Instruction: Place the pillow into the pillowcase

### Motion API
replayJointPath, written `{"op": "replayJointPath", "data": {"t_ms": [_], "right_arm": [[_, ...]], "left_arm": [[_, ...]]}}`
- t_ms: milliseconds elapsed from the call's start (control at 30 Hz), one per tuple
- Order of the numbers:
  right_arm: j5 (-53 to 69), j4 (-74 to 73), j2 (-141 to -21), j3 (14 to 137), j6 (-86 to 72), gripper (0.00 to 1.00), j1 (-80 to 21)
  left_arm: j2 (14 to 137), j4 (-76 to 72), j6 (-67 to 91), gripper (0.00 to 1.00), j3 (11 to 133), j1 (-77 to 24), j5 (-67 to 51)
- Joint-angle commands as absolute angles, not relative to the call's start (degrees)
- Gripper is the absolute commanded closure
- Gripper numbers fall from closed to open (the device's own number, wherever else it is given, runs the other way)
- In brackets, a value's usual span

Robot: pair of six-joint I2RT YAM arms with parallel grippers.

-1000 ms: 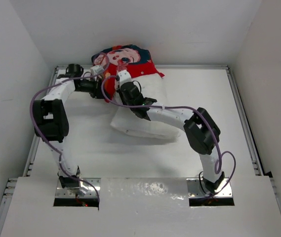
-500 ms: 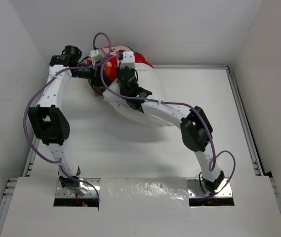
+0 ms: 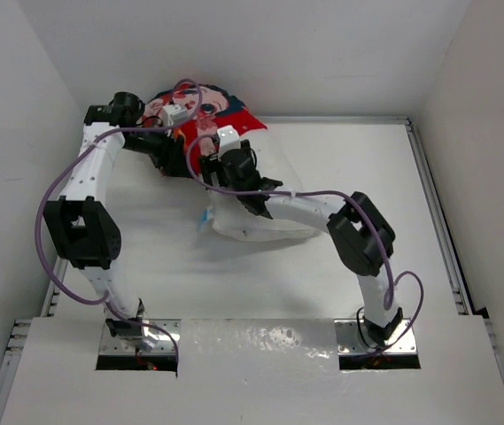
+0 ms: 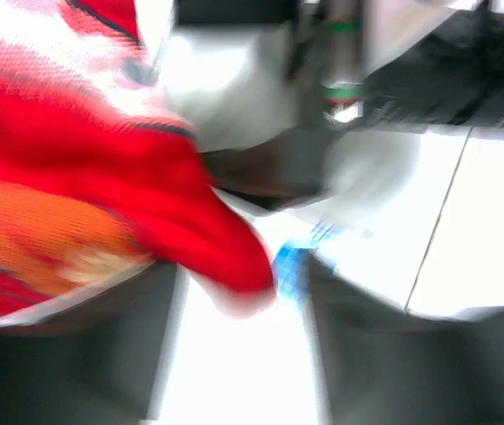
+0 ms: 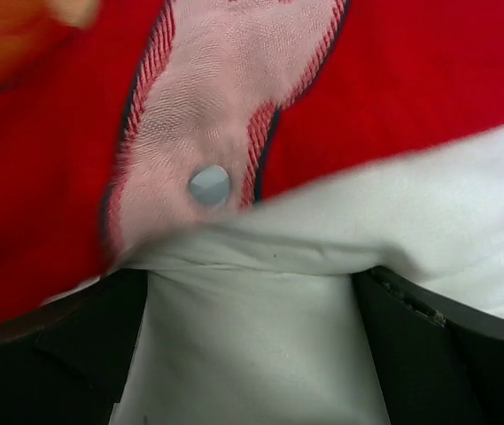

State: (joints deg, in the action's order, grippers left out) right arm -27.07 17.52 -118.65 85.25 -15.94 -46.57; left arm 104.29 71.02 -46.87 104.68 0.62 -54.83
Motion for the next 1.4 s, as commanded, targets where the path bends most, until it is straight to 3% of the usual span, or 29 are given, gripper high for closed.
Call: {"op": "replayJointPath", "data": {"t_ms": [0, 67, 133, 200, 233, 267, 300, 333, 367, 400, 433, 533, 700, 767, 1067, 1300, 1367], "right_arm": [[-12.1, 16.9, -109.9, 82.5, -11.9, 0.01, -45.3], [-7.0, 11.8, -104.6, 79.9, -9.8, 0.01, -45.4], [-2.4, 8.2, -100.5, 75.8, -8.5, 0.03, -45.4], [-0.3, 3.8, -94.6, 72.6, -6.0, 0.47, -45.3], [1.1, 2.0, -93.2, 72.2, -4.2, 0.80, -44.9], [0.5, -1.3, -91.1, 72.2, -4.2, 0.84, -44.7], [0.1, -2.6, -90.4, 72.7, -5.6, 0.83, -44.0], [0.3, -3.3, -89.7, 72.8, -6.8, 0.76, -41.7], [0.8, -3.4, -89.1, 72.8, -10.2, 0.48, -40.0], [1.9, -2.9, -89.1, 72.8, -12.3, 0.40, -35.6], [5.5, -1.4, -89.5, 72.9, -14.6, 0.25, -33.2], [10.5, 1.7, -92.6, 73.4, -21.9, 0.01, -25.2], [12.0, 7.1, -105.0, 82.9, -32.4, 0.01, -18.2], [12.7, 7.8, -113.0, 94.4, -38.2, 0.01, -16.4], [17.8, 11.2, -141.5, 119.5, -59.0, 0.01, -17.0], [20.5, 10.4, -141.5, 110.8, -54.7, 0.01, -21.3], [30.5, 17.1, -142.2, 110.3, -57.5, 0.01, -21.4]], "left_arm": [[100.5, 75.7, -44.8, 0.34, 109.2, 2.7, -47.8], [102.3, 75.4, -45.8, 0.01, 115.3, 2.8, -45.4], [104.3, 70.2, -42.7, 0.03, 120.8, 2.1, -46.4], [105.2, 59.3, -36.1, 0.22, 121.8, -1.2, -44.5], [106.6, 56.0, -34.6, 0.58, 122.0, -2.7, -42.8], [107.5, 50.0, -31.6, 0.73, 122.2, -4.3, -41.2], [108.5, 47.1, -30.2, 0.76, 122.3, -7.0, -39.1], [111.1, 44.8, -27.3, 0.65, 122.5, -8.1, -38.5], [112.7, 40.5, -25.5, 0.37, 123.6, -9.7, -37.8], [116.4, 39.3, -24.1, 0.28, 124.7, -10.5, -38.0], [118.7, 38.9, -22.5, 0.23, 128.5, -11.2, -37.5], [126.1, 39.5, -20.9, 0.17, 133.8, -13.1, -36.2], [124.2, 32.5, -13.7, 0.17, 127.7, -12.2, -33.6], [120.0, 30.5, -14.1, 0.17, 123.9, -12.0, -30.3], [115.8, 37.3, -19.6, 0.28, 117.3, -10.8, -30.4], [115.1, 38.9, -18.9, 0.29, 115.8, -8.4, -32.0], [114.5, 40.1, -19.1, 0.29, 116.6, -7.8, -32.5]]}}
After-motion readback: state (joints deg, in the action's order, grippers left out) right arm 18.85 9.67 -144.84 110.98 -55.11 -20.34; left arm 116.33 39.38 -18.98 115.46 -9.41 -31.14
